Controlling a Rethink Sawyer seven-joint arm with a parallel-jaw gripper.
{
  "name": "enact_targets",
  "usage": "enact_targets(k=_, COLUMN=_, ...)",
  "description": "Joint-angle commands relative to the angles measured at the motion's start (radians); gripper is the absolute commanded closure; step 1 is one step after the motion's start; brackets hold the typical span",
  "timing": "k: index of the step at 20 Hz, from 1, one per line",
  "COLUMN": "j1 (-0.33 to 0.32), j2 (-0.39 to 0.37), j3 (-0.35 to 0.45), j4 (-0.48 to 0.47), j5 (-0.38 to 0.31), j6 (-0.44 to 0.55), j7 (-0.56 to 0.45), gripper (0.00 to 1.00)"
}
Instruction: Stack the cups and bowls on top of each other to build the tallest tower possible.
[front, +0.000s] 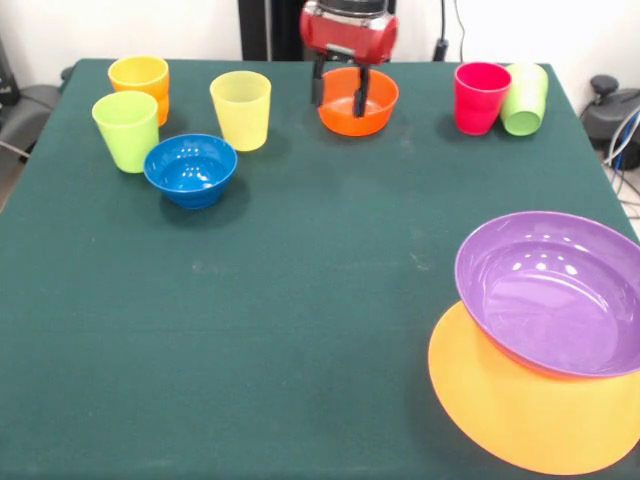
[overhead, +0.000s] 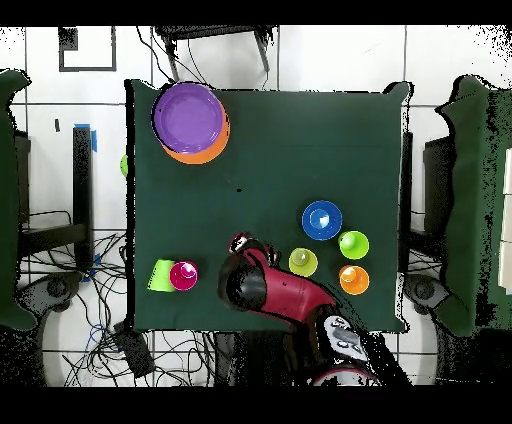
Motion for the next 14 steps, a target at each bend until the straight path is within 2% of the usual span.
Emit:
enact_targets(k=1, j1=0.075, j2=-0.030, j3=0.028, j4=0.080, j5=0.052, j6=0.026, j7=0.222, gripper=0.00)
enact_targets(k=5, j1=0.092, j2=-0.024, j3=0.008, j4=0.079, j5=0.054, j6=0.030, j7=0.236, gripper=0.00)
enact_targets(k=8, j1=0.065, j2=-0.001, j3=0.036, j4=0.080, j5=0.017, j6=-0.019, j7=0.242, gripper=0.00)
enact_targets(k=14, j1=0.085, j2=0.045, j3=-0.011, j4=0.054, j5=-0.001, j6=-0.070, j7=0.237, gripper=0.00)
